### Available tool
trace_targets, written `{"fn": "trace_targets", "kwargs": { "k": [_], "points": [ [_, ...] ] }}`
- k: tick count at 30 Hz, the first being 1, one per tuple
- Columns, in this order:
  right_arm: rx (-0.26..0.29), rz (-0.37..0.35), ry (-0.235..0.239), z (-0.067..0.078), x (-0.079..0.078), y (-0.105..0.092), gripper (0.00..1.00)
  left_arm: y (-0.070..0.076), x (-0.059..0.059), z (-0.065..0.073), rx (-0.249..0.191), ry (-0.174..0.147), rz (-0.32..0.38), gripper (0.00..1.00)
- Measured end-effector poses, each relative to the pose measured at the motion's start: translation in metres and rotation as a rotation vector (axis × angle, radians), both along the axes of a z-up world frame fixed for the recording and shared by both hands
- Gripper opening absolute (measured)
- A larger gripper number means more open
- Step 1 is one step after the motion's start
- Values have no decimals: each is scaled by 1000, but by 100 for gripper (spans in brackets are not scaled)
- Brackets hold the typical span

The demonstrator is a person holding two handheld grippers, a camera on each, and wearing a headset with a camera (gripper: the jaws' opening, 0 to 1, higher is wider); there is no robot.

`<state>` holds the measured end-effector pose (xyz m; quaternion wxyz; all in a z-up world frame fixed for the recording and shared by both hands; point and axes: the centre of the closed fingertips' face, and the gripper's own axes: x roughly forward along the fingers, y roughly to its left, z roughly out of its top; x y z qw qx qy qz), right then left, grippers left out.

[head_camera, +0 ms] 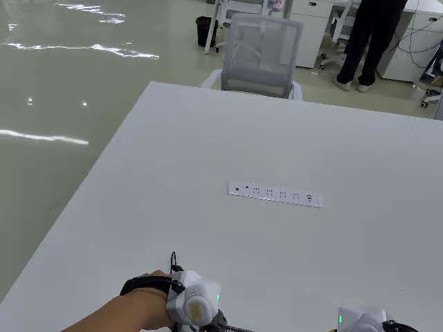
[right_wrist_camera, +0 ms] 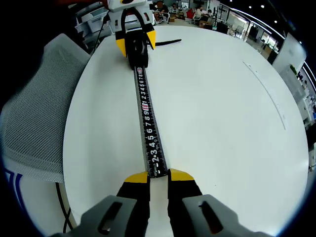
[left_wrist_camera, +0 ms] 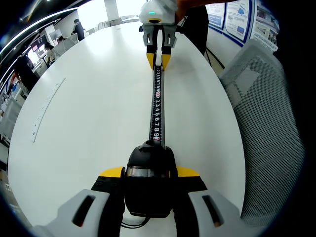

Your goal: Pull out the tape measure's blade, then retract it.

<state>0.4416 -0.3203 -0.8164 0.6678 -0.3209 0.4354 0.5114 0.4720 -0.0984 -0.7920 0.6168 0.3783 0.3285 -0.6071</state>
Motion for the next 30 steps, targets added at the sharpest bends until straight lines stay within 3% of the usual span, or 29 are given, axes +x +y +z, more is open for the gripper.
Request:
{"fn": "trace_targets", "kwargs": {
  "k": [30],
  "points": [
    [-7, -12, 6, 2, -4, -14, 11, 0, -1, 1, -4, 0, 2, 33]
  ]
}}
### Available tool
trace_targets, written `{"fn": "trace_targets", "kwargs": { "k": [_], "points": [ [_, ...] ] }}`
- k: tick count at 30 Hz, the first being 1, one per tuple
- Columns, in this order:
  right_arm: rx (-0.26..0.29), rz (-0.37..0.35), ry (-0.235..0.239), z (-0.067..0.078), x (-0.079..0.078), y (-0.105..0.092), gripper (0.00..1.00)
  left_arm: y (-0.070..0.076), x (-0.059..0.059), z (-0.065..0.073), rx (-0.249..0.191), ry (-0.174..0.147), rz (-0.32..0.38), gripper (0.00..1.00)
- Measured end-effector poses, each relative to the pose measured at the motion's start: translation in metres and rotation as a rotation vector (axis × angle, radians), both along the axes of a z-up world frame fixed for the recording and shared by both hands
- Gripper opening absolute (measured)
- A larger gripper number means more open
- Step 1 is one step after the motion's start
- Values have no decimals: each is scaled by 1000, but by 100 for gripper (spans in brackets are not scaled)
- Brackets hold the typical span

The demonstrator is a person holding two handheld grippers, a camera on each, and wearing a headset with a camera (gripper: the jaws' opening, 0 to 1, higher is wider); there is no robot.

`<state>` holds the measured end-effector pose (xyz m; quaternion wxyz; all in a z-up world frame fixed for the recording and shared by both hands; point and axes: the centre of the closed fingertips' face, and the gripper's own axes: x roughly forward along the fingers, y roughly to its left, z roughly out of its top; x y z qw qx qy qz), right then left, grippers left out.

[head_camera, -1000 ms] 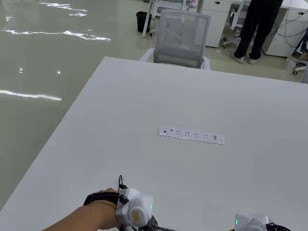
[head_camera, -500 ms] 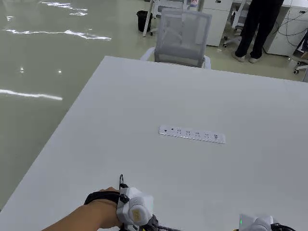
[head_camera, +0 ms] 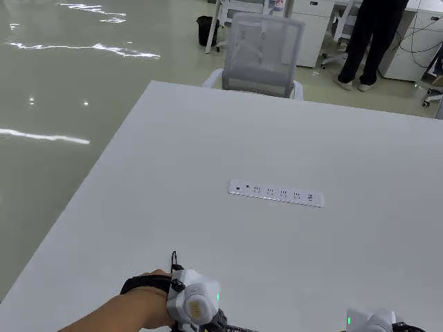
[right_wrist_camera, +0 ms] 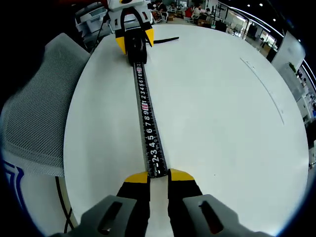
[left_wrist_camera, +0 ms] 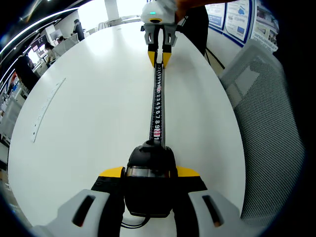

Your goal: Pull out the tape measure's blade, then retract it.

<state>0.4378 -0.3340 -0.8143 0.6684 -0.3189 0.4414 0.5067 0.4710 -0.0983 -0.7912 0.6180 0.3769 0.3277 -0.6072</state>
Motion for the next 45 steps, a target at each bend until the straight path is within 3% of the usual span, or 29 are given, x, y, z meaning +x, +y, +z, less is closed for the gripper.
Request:
{"fn": "trace_targets", "kwargs": {
  "k": [31, 34, 40, 44, 45],
  "points": [
    [-9, -12, -4, -1, -1, -6, 12, 1, 1, -1, -1, -4, 2, 33],
    [0, -23, 14, -1, -5, -5, 12, 1, 1, -1, 0, -4, 1, 33],
    [-5, 0, 0, -2, -4, -5, 13, 1, 1, 0, 1, -4, 1, 33],
    [-23, 66, -14, -1, -6, -4, 15, 1, 0, 0, 1, -6, 0, 33],
    [-41, -49, 7, -4, -6, -7, 17, 1, 0, 0, 1, -4, 0, 33]
  ]
}}
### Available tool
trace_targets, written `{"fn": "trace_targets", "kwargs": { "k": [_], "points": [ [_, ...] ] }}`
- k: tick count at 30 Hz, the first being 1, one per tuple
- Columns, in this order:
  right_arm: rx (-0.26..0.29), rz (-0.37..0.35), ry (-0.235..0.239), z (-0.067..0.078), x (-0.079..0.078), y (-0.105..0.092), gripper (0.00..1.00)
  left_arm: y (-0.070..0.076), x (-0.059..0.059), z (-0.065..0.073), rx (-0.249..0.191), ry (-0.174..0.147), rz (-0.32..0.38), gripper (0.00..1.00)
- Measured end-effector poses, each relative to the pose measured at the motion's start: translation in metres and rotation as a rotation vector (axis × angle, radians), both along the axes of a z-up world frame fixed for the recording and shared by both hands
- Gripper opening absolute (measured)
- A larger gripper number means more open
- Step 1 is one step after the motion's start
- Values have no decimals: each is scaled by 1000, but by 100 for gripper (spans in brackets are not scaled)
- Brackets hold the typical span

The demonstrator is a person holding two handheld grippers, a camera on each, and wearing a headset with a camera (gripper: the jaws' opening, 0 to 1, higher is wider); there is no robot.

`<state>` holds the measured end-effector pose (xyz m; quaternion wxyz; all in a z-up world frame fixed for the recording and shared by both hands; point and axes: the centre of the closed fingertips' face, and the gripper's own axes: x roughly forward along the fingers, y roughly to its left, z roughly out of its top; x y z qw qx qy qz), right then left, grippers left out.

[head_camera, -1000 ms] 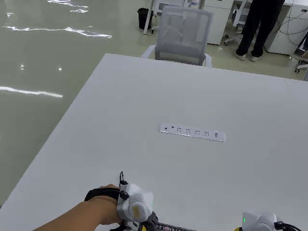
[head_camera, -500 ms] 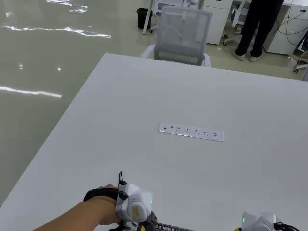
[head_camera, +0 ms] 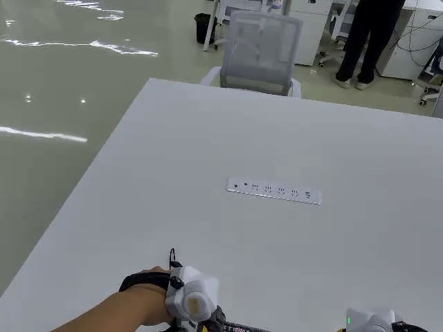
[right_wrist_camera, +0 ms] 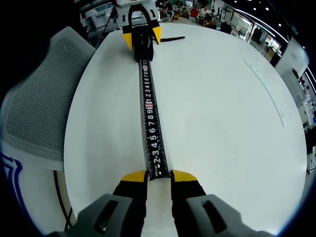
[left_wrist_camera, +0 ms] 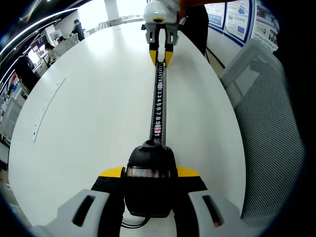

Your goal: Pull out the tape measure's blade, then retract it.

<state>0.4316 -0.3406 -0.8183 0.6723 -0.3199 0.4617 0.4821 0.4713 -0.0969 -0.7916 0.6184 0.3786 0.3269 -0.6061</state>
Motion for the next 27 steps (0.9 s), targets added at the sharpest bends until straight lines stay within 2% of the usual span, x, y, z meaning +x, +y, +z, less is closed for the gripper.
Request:
{"fn": "trace_targets", "kwargs": {
  "k": [2, 3, 5, 10, 18, 24, 27],
  "points": [
    [-5, 65, -13, 0, 4, 5, 20, 0, 0, 0, 1, 3, 0, 33],
    [-7, 77, -43, 1, 8, 6, 24, 0, 0, 0, 2, 3, -1, 33],
    [9, 53, -47, 2, 12, 8, 29, 0, -1, 0, 4, 3, -2, 33],
    [21, 24, -53, 10, 15, 9, 34, 0, -1, 0, 2, 4, -2, 33],
    [31, -46, -30, 11, 12, 2, 45, -1, 0, 0, 2, 3, -1, 33],
    [63, -154, -15, 13, 10, -4, 65, -1, 0, 0, 8, -2, -12, 33],
    [64, -182, -14, 11, 8, -7, 75, -1, 0, 0, 11, -7, -15, 33]
  ]
}}
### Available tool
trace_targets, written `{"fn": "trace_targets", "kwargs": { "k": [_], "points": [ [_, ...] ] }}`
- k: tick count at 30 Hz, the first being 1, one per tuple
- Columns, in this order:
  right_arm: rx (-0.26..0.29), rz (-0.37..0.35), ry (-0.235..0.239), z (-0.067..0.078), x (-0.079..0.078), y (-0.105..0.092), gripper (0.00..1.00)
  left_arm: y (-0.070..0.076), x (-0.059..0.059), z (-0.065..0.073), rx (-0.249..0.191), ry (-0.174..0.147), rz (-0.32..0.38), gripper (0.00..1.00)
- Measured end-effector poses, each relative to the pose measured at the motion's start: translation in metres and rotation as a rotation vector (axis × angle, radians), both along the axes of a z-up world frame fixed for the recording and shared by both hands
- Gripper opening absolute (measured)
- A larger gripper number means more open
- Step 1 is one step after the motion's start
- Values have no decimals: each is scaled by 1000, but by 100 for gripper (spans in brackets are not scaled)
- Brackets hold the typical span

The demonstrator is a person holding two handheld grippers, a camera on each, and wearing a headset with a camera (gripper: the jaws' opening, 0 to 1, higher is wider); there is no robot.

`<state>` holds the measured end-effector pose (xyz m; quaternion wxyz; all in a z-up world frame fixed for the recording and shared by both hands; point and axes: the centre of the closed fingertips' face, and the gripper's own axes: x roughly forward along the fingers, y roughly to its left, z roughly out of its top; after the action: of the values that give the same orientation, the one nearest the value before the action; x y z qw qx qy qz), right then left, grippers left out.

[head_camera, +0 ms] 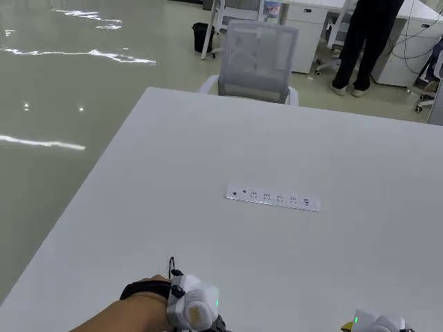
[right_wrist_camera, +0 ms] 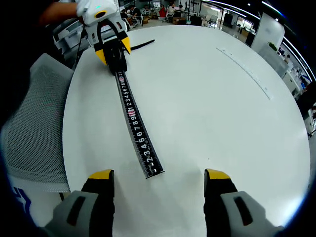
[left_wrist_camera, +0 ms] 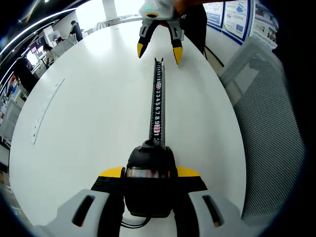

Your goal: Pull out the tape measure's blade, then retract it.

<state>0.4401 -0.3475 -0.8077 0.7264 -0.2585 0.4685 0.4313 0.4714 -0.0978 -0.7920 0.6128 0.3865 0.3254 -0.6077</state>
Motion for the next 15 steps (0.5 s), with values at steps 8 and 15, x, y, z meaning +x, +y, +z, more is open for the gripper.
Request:
{"fn": "trace_targets", "kwargs": {
  "k": [8, 15],
  "points": [
    [50, -66, -13, 1, -4, 3, 100, 0, 1, -1, 4, 1, 2, 34],
    [80, -83, -25, 2, -8, 6, 100, 4, -12, -5, 7, 86, 40, 43]
  ]
}}
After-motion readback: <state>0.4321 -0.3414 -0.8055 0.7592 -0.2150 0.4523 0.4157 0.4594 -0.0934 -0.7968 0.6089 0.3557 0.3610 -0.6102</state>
